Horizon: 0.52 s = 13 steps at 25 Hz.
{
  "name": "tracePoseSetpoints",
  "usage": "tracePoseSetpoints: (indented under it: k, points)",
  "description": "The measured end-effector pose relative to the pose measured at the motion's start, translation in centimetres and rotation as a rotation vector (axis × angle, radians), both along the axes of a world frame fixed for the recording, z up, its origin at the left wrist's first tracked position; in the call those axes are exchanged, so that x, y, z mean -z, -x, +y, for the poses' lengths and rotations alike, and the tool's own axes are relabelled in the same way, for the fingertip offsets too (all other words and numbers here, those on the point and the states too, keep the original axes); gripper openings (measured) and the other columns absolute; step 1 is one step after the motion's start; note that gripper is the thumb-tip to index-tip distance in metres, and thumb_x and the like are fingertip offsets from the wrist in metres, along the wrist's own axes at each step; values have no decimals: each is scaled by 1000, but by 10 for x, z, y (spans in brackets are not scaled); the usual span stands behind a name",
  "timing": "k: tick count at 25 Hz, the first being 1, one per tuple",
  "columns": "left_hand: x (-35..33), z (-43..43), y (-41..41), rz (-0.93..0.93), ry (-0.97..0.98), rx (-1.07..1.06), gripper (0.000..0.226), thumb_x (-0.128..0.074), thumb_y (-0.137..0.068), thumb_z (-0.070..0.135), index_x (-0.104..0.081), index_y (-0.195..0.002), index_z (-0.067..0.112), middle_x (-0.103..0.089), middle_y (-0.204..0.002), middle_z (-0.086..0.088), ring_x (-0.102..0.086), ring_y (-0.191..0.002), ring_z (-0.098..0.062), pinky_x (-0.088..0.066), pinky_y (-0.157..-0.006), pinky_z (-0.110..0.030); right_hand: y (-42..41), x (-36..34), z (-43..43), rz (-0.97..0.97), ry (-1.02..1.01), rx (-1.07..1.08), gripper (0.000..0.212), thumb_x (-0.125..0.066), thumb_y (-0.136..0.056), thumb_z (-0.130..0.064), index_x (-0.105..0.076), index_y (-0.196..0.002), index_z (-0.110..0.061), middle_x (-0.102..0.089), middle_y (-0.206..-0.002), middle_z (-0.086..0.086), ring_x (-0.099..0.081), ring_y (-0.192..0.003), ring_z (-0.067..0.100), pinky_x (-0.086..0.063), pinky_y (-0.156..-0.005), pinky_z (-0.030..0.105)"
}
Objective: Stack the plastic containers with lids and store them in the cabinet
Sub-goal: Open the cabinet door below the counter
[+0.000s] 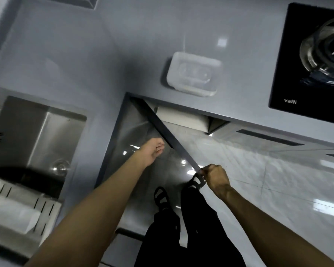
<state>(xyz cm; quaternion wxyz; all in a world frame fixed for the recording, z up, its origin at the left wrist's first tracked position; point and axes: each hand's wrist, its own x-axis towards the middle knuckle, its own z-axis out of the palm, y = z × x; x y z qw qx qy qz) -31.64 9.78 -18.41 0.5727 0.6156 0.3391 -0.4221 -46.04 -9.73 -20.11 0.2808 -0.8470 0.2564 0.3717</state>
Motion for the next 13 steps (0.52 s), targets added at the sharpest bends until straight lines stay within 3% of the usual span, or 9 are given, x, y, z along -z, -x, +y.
tracePoseSetpoints:
  k: [3, 5, 7, 9, 13]
  points:
    - [-13, 46, 8, -197, -182, 92, 17, -52, -90, 1, -57, -87, 17, -58, -81, -3, -54, -72, -14, -44, -69, -23, 2, -3, 28, 66, -42, 75, 19, -64, -76, -9, -71, -64, -22, -76, -80, 7, -72, -81, 28, -57, -77, 32]
    - [-25, 85, 19, -317, -247, 165, 18, -53, -90, -2, -59, -99, 12, -62, -93, -9, -59, -75, -20, -49, -73, -28, 5, 1, 57, 86, -43, 32, 4, -73, -75, -19, -76, -76, -20, -77, -89, 6, -72, -90, 25, -54, -88, 33]
    - [-37, 126, 31, -415, -323, 306, 18, -55, -89, -3, -63, -101, 9, -64, -96, -12, -63, -82, -25, -55, -81, -36, 9, 8, 94, 115, -30, -118, 24, -73, -79, -39, -76, -96, -22, -75, -104, 1, -68, -105, 22, -46, -94, 29]
    - [-51, 165, 43, -481, -396, 402, 18, -57, -87, 0, -65, -96, 14, -67, -90, -10, -63, -76, -23, -57, -75, -34, 10, 12, 138, 121, -20, -269, 42, -63, -83, -55, -69, -109, -24, -69, -117, 0, -63, -113, 23, -43, -93, 34]
    - [-71, 224, 58, -540, -547, 405, 18, -57, -89, 7, -68, -99, 16, -70, -91, -6, -63, -75, -18, -52, -72, -24, 4, 16, 219, 165, -37, -433, 57, -44, -90, -62, -55, -125, -18, -61, -128, 9, -57, -119, 30, -41, -96, 41]
